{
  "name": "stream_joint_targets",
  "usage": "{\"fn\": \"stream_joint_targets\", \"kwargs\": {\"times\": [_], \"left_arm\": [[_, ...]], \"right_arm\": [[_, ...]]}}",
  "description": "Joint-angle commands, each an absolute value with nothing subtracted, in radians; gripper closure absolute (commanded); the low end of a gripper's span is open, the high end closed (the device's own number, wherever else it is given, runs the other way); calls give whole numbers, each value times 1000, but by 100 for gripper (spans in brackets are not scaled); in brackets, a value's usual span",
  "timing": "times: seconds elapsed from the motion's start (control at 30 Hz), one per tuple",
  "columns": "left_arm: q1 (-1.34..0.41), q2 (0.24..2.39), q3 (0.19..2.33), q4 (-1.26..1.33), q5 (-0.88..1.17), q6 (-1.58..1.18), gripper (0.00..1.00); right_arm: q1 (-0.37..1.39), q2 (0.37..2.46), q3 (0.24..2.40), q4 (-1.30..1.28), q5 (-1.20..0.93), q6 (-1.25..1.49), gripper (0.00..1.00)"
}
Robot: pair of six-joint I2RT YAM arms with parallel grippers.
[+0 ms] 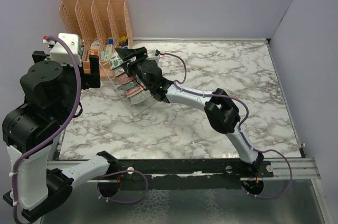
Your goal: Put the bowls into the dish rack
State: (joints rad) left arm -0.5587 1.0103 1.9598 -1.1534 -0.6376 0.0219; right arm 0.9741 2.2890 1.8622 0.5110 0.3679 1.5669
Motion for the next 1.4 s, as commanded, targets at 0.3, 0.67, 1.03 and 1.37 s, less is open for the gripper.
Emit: {"fn": "stream_joint_targets", "kwargs": {"times": [0.3,0.67,1.03,1.37], "left_arm": [[-566,1001,1954,-1152,-655,27,1],[-571,1004,1940,-1153,-647,24,1],[-572,1021,1941,-1155,-641,15,1],[-572,1111,2056,-1226,-601,-41,1]], "right_arm": [[980,2194,1817,427,333,1615,0],[979,2122,1707,394,312,1644,0],[979,2001,1595,339,221,1620,0],[977,1743,1450,95,189,1279,0]]}}
